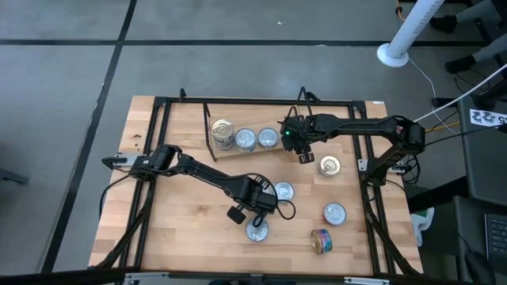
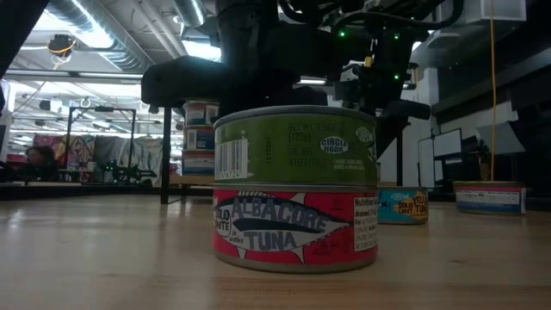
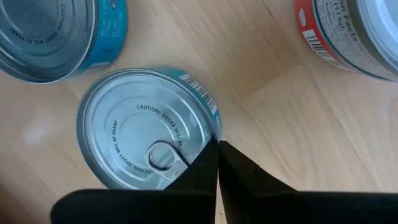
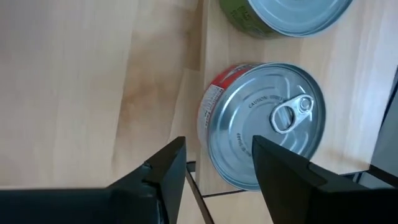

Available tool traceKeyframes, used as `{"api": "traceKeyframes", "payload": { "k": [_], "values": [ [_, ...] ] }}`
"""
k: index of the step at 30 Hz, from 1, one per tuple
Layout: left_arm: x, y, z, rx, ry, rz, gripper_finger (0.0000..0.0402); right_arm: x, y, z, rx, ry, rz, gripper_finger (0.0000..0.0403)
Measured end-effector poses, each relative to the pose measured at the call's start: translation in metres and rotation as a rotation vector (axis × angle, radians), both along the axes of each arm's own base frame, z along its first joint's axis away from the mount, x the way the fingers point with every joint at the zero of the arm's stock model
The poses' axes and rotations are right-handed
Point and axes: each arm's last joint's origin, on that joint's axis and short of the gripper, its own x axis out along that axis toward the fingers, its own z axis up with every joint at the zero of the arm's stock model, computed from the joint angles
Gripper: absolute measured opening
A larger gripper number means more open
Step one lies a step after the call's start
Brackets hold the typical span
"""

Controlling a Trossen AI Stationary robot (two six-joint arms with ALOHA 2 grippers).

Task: Stack canned seafood by type on shelf
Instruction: Stack the yellow blue tuna can on top of the other yellow blue tuna cans on the shelf

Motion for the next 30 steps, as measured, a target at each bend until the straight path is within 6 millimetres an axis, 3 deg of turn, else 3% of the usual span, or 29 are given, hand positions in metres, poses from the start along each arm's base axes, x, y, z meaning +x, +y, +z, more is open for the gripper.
{"api": "traceKeyframes", "payload": {
  "k": [14, 30],
  "values": [
    [-0.002, 0.001, 0.008, -0.009, -0.022, 0.081, 0.0001, -0.008, 0.003, 0.005, 0.050, 0.026, 0.009, 0.0184],
    [-0.003, 0.014, 0.027, -0.011, -0.074, 0.140, 0.0000, -0.040, 0.012, 0.058, 0.017, -0.166, -0.018, 0.0184]
  ]
}}
